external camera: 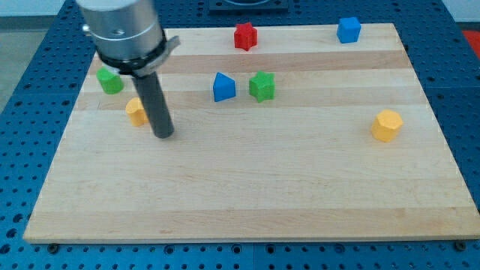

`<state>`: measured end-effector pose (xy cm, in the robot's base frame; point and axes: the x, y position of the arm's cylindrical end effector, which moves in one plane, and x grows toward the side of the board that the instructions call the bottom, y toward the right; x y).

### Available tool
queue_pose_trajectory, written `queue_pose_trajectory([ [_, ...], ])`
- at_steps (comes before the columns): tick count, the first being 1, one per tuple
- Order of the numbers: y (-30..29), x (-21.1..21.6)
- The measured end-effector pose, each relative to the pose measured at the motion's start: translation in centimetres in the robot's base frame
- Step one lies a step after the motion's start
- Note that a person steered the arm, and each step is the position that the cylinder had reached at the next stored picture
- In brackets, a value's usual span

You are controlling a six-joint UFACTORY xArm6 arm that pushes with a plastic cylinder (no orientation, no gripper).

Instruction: Move the yellow heart below the green circle

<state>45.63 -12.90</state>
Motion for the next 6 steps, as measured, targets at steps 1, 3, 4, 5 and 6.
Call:
queue_pose_trajectory([
  [1, 0.2, -1.5],
  [3, -2.1, -3.9],
  [4, -3.4, -3.9],
  [5, -5.6, -3.9],
  [6, -7.0, -3.9],
])
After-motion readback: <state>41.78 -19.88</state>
